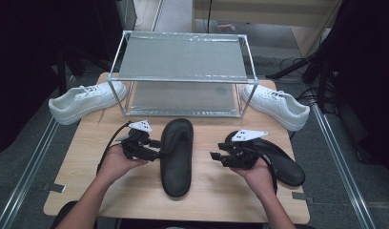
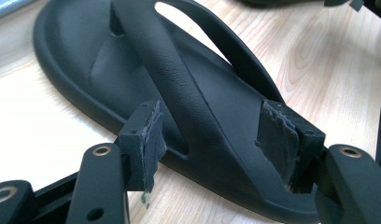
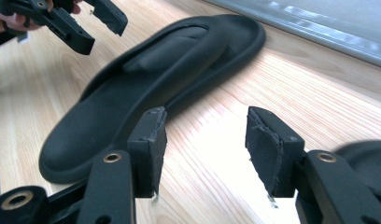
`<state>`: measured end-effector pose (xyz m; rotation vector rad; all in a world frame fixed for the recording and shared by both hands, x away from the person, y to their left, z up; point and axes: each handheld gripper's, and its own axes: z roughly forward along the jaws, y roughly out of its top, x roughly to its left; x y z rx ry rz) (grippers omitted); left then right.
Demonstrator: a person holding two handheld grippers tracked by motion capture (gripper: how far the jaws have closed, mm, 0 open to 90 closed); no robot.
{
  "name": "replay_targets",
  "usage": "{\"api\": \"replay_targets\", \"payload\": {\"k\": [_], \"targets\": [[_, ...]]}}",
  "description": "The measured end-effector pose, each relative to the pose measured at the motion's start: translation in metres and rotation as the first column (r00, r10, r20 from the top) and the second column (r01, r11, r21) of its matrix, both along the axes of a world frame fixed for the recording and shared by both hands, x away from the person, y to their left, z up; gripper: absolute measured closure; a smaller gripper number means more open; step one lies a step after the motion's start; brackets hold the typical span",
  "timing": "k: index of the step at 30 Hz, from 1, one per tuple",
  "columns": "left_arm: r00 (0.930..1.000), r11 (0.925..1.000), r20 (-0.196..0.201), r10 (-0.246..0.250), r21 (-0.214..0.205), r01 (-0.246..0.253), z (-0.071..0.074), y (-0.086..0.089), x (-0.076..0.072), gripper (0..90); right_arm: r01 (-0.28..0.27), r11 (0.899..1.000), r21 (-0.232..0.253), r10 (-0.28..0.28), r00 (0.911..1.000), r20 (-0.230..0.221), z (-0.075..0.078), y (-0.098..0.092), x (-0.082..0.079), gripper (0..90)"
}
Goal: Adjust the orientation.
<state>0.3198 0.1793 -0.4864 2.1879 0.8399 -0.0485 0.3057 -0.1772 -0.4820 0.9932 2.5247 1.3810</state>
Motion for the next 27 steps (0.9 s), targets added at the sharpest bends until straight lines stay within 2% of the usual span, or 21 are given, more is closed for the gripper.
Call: {"api": "replay_targets", "payload": {"k": [4,6,13,17,18,20,27], "targets": [[0.9999,0.9999,0.0,-0.011,-0.006,0.011,0.001,-0.002,0.001,40.8,0.015,1.0,0.0,-0.015,0.9999,0.008,0.003,-0.008,-0.003,49.6],[0.9999,0.9998,-0.002,-0.011,-0.017,0.011,0.002,-0.003,0.002,40.8,0.023,1.0,-0.008,-0.023,0.9993,0.029,0.004,-0.017,-0.006,50.4],[0.9999,0.9992,-0.005,-0.016,-0.036,0.015,0.002,-0.004,0.006,40.8,0.065,0.998,0.005,-0.065,0.9977,0.021,0.006,-0.036,-0.01,50.6],[0.9997,0.9991,-0.012,-0.02,-0.039,0.02,0.001,-0.006,0.009,40.9,0.088,0.996,-0.003,-0.087,0.9959,0.023,0.006,-0.047,-0.013,51.2],[0.9996,0.9992,-0.019,-0.021,-0.035,0.02,0.001,-0.007,0.01,41.0,0.09,0.996,-0.001,-0.09,0.9957,0.024,0.006,-0.049,-0.013,51.4],[0.9996,0.9995,-0.006,-0.028,-0.014,0.028,0.002,-0.009,0.011,40.9,0.099,0.995,-0.004,-0.099,0.9947,0.028,0.006,-0.053,-0.013,51.7],[0.9994,0.9992,-0.016,-0.029,-0.029,0.029,0.001,-0.01,0.017,40.9,0.131,0.991,-0.012,-0.131,0.9911,0.025,0.004,-0.069,-0.016,52.0]]}}
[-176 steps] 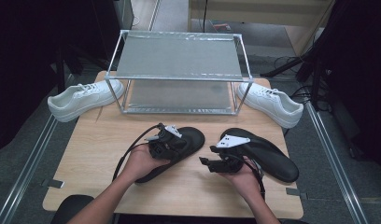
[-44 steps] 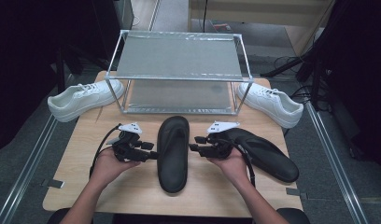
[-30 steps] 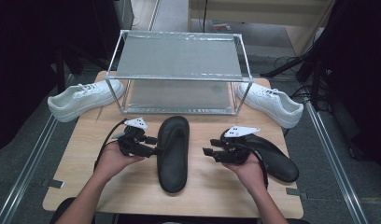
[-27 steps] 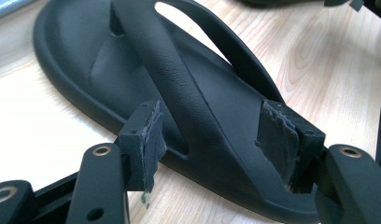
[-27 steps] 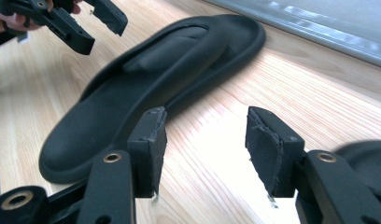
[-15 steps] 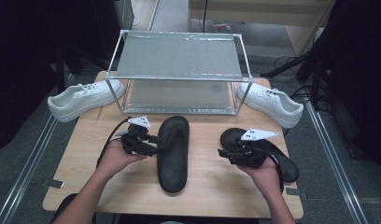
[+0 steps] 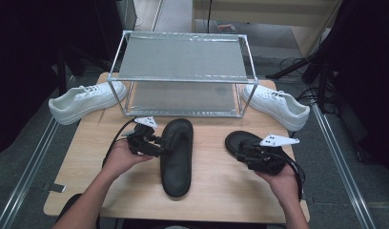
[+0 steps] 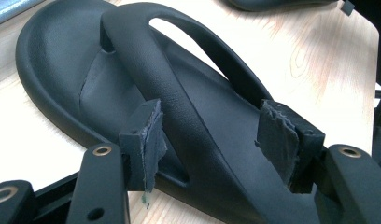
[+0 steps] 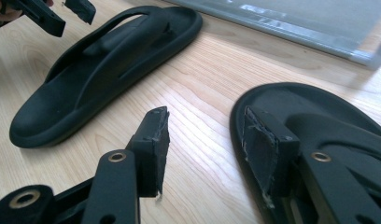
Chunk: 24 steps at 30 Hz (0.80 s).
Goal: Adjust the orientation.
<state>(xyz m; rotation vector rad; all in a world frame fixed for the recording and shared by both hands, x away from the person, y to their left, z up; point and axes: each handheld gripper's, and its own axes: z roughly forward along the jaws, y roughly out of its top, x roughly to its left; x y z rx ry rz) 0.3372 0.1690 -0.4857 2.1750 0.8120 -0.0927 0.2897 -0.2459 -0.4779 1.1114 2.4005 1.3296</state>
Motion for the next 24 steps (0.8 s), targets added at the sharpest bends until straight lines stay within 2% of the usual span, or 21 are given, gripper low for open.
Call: {"api": "replay_targets", "payload": {"k": [14,19,24], "targets": [[0.9998,0.9998,0.0,-0.019,0.001,0.019,-0.002,-0.006,0.008,40.6,0.094,0.996,0.006,-0.094,0.9955,0.014,0.0,-0.039,-0.008,53.7],[0.9999,0.9999,0.002,-0.014,-0.003,0.015,-0.002,-0.005,0.008,40.6,0.083,0.997,-0.006,-0.082,0.9963,0.024,-0.006,-0.047,-0.005,54.3],[0.9999,0.9999,0.006,-0.013,-0.003,0.013,-0.002,-0.005,0.008,40.6,0.059,0.998,-0.027,-0.059,0.9982,0.01,-0.018,-0.05,0.004,57.2]]}}
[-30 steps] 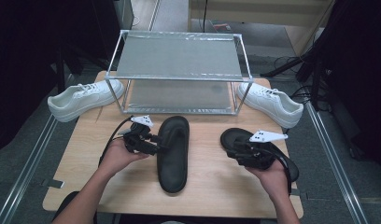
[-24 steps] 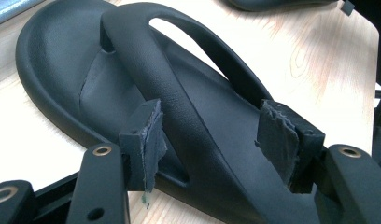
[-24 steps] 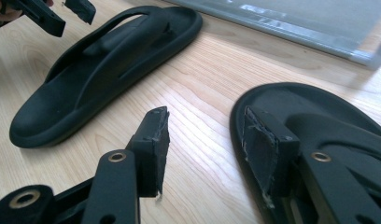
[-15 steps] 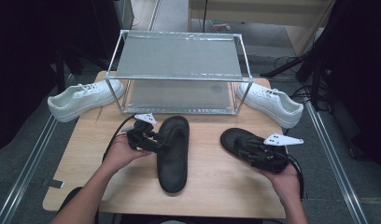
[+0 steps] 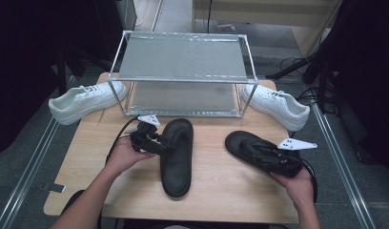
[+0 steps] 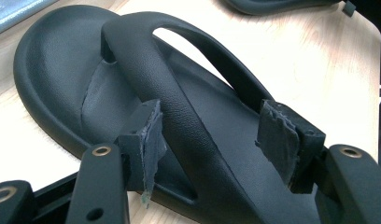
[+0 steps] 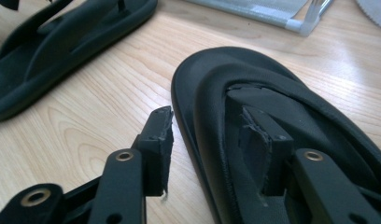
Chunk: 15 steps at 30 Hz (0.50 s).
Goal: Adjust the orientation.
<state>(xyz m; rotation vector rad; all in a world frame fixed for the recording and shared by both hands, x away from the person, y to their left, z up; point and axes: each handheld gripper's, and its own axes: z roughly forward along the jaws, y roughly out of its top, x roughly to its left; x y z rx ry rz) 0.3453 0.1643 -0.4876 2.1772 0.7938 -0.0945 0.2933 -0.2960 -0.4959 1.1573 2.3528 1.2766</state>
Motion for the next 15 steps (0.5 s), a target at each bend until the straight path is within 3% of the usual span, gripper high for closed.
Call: {"api": "replay_targets", "payload": {"k": [3,7,10,15], "targets": [[1.0,1.0,0.002,0.003,0.006,-0.003,0.0,0.0,0.0,40.6,-0.008,1.0,0.013,0.008,1.0,-0.006,-0.004,0.001,0.004,59.1],[1.0,1.0,0.002,0.002,0.007,-0.002,0.0,0.0,0.0,40.6,-0.016,1.0,-0.005,0.016,0.9997,-0.02,-0.011,0.004,0.009,62.0],[1.0,1.0,0.003,0.005,0.007,-0.005,0.0,0.001,0.0,40.6,-0.017,1.0,-0.002,0.017,0.9988,-0.045,-0.015,0.005,0.013,67.0],[1.0,0.9999,0.002,0.007,0.014,-0.007,0.0,0.001,0.0,40.6,-0.039,0.999,-0.003,0.039,0.9981,-0.049,-0.016,0.007,0.014,77.0]]}}
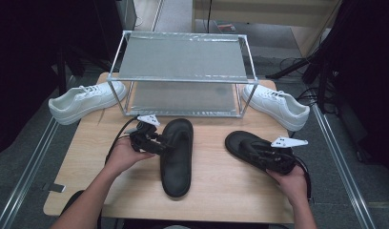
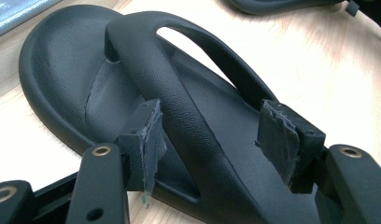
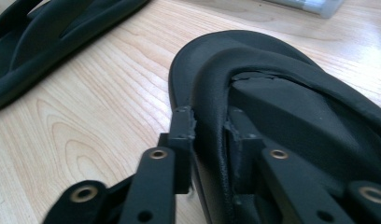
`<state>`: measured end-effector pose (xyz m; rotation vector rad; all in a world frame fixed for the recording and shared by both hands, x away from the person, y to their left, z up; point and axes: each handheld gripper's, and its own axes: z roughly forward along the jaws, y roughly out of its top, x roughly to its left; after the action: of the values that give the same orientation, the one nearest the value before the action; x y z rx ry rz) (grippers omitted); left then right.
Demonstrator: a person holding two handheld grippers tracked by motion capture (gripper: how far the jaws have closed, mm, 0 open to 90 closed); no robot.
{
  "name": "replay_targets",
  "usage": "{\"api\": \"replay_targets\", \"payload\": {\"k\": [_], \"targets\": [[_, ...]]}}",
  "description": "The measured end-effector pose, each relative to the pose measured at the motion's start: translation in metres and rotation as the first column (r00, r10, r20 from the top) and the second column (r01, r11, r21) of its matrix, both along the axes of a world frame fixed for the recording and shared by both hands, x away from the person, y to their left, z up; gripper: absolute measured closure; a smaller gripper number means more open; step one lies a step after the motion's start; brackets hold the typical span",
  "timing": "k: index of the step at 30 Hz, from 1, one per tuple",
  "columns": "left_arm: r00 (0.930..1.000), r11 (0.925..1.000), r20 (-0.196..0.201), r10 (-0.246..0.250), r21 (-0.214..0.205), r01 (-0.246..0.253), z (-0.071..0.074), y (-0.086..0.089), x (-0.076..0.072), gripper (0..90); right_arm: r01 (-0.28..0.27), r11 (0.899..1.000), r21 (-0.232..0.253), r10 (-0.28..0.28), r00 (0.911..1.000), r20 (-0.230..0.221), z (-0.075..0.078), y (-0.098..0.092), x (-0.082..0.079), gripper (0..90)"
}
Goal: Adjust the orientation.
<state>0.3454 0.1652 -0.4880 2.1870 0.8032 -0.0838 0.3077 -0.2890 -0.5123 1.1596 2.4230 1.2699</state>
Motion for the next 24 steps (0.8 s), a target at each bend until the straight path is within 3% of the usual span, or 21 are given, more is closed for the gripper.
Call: {"api": "replay_targets", "payload": {"k": [5,15,19,24], "targets": [[1.0,1.0,0.003,0.001,0.004,-0.001,0.001,0.001,-0.001,40.6,-0.01,1.0,-0.015,0.01,0.9999,-0.001,0.004,0.0,0.0,78.8],[0.9999,0.9994,0.007,0.01,0.034,-0.011,0.002,0.003,-0.004,40.5,0.002,1.0,0.004,-0.002,0.9998,-0.021,0.015,0.005,0.002,79.1],[0.9997,0.9996,0.015,0.018,0.023,-0.019,0.002,0.006,-0.007,40.6,0.012,1.0,0.025,-0.011,0.9996,-0.027,0.021,0.009,0.002,79.2],[0.9996,0.9994,0.012,0.027,0.023,-0.027,0.002,0.01,-0.01,40.5,0.008,1.0,0.007,-0.008,0.9994,-0.034,0.023,0.017,0.005,79.1]]}}
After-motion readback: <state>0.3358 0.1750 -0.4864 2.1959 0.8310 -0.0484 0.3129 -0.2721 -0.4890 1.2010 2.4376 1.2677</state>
